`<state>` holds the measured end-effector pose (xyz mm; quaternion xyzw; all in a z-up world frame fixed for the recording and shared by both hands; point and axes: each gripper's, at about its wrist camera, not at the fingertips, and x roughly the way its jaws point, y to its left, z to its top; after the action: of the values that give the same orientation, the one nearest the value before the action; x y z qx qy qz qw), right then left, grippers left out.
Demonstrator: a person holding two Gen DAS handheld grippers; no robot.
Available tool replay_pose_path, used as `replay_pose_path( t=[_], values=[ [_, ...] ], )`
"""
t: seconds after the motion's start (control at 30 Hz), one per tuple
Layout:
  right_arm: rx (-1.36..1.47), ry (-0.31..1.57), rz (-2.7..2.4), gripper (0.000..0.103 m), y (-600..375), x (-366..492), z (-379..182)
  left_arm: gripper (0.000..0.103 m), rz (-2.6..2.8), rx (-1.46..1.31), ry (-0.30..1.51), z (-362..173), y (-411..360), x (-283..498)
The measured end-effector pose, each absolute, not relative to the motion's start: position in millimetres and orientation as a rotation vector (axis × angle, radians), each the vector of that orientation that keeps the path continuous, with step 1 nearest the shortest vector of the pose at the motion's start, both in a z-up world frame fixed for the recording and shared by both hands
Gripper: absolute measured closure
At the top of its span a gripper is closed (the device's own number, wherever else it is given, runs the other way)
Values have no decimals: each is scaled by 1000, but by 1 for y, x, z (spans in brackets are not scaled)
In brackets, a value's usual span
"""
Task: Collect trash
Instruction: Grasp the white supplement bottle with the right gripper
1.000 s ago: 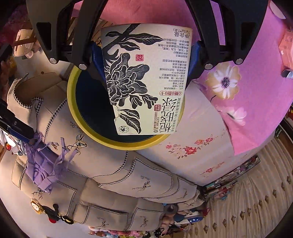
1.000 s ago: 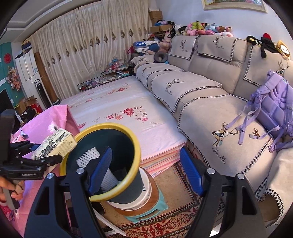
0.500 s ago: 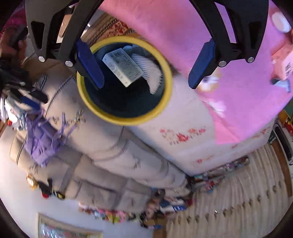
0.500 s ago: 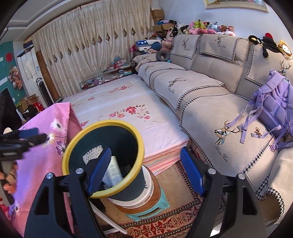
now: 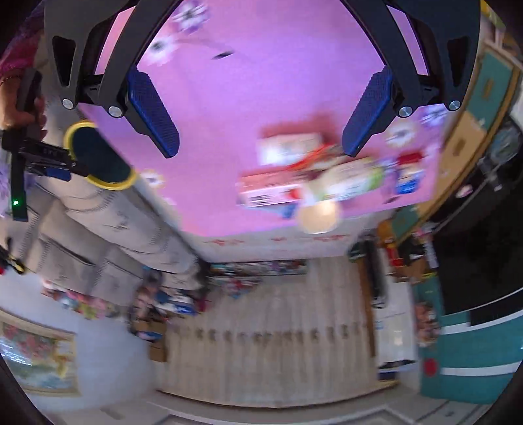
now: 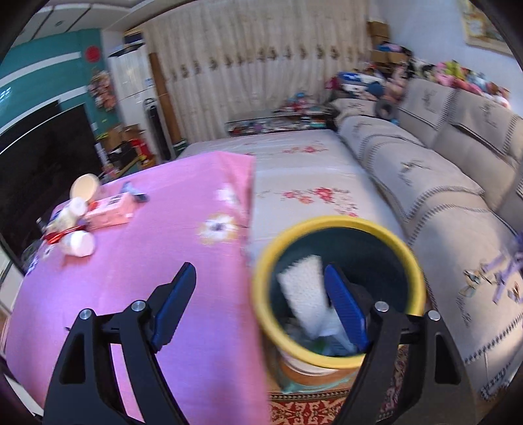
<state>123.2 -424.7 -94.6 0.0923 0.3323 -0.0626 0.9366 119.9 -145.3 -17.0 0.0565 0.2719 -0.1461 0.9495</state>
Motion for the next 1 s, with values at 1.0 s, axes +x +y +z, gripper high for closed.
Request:
replay_pose_path(
  t=[1.0],
  values=[
    [107,839,43,11,-145,275,-136,5,-265,-18,601,-69,-21,108]
  ],
)
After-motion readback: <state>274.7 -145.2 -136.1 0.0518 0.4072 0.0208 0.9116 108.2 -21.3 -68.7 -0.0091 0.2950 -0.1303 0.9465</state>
